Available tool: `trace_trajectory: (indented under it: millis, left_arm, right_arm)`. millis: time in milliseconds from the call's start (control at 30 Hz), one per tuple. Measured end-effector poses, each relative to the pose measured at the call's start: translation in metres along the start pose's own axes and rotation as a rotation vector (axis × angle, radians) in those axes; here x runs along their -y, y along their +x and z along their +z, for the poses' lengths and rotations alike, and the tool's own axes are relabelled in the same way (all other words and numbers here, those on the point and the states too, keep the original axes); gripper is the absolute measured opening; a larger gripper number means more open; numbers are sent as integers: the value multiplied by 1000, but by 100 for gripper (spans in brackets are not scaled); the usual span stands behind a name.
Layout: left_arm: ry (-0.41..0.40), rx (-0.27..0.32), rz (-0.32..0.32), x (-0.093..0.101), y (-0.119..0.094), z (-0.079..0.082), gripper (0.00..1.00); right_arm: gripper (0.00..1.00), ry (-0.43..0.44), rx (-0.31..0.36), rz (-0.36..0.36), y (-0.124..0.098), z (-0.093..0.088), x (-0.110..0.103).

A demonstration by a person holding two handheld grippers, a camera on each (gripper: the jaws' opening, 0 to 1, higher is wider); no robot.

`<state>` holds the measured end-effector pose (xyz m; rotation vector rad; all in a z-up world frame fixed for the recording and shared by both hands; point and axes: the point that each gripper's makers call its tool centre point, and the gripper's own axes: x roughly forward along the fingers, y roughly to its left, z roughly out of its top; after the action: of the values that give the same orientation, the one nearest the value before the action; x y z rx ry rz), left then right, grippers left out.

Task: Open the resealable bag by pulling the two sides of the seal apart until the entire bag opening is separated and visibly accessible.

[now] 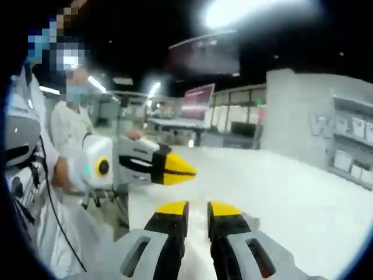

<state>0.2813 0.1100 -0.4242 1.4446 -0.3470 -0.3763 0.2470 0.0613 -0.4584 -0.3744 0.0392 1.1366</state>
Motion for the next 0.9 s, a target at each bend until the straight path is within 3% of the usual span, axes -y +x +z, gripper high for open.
trace_trajectory:
  millis: [133,167,200,300,600,767,900]
  left_arm:
    - [5,14,5,-3,-1,7,1]
    - [7,18,5,4,7,14,1]
    - [6,22,9,10,16,20,1]
    - [-1,27,22,6,20,18,1]
    - [-7,29,46,5,15,17,1]
    - [-21,35,55,6,17,19,1]
    - [-14,48,55,6,17,22,1]
  right_arm:
    - [9,-336,-106,8,1,-6,-13]
    - [9,-433,-139,12,2,-8,-16]
    - [9,-492,-164,15,2,-11,-18]
    - [9,-598,-199,25,6,-12,-23]
    - [9,-743,-304,46,16,-28,-18]
    - [6,-751,-309,50,21,-33,-18]
    - [0,-758,-281,2,22,-28,-9]
